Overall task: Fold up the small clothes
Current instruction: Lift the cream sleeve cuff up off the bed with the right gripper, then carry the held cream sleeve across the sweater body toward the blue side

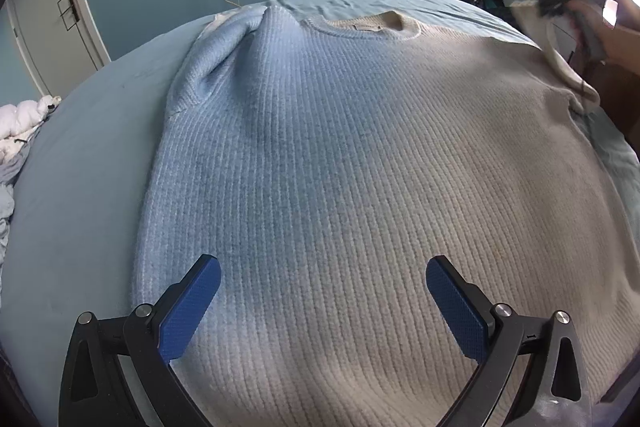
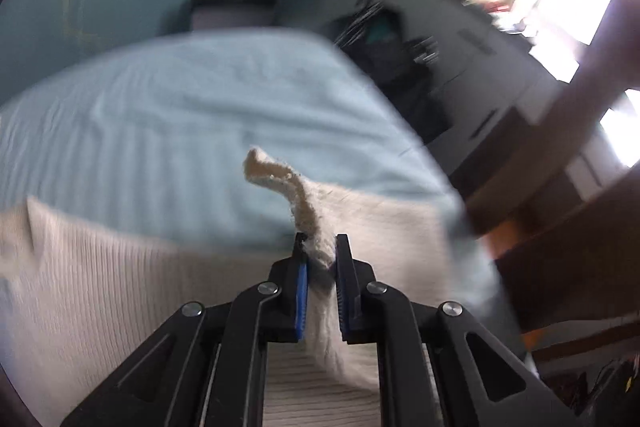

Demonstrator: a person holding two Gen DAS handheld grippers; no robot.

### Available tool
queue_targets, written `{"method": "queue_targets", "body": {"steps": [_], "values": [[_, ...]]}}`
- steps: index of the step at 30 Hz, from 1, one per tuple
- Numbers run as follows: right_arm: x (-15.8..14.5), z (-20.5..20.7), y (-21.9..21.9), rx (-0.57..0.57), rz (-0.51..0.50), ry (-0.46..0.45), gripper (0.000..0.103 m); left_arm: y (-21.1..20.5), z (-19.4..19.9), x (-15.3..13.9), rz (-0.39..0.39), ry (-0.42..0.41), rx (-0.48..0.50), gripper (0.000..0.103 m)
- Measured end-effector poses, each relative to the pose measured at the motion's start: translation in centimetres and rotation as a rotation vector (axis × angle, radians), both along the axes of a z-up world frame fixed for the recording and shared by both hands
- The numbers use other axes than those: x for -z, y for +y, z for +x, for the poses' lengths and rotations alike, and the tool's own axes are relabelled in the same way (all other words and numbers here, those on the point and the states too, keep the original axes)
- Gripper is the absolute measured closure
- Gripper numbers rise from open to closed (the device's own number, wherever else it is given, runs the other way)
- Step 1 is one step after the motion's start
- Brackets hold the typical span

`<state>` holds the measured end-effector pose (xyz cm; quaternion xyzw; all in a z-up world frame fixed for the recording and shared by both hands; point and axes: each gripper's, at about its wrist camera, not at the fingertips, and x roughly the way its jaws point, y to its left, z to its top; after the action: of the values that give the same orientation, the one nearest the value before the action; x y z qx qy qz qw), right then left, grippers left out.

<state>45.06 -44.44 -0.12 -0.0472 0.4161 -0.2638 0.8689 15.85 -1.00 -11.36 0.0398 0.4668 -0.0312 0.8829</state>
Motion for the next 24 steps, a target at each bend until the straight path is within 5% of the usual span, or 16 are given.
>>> {"method": "queue_targets", "body": {"steps": [5, 11, 18, 24], "values": [[-11.8, -5.9, -4.7, 0.086, 0.039, -0.243, 0.096, 0.2, -0.2, -0.8, -0.005, -0.025, -0.012, 0.0], [-21.3, -11.9, -7.7, 0.115, 0.06, -0.37, 0.096, 0.4, -1.3, -2.4, 0.003, -0.072, -0.031, 0.0], [-24.8, -11.8, -3.7, 0.065, 0.075, -0.359, 0.096, 1.0, -3.2, -4.9, -0.012, -0.129, -0.055, 0.0], [-25.6, -10.1, 10.2, -0.16, 0.074, -0.3, 0.096, 2.1, -4.0, -6.6, -0.04, -0.178, -0.074, 0.0]]}}
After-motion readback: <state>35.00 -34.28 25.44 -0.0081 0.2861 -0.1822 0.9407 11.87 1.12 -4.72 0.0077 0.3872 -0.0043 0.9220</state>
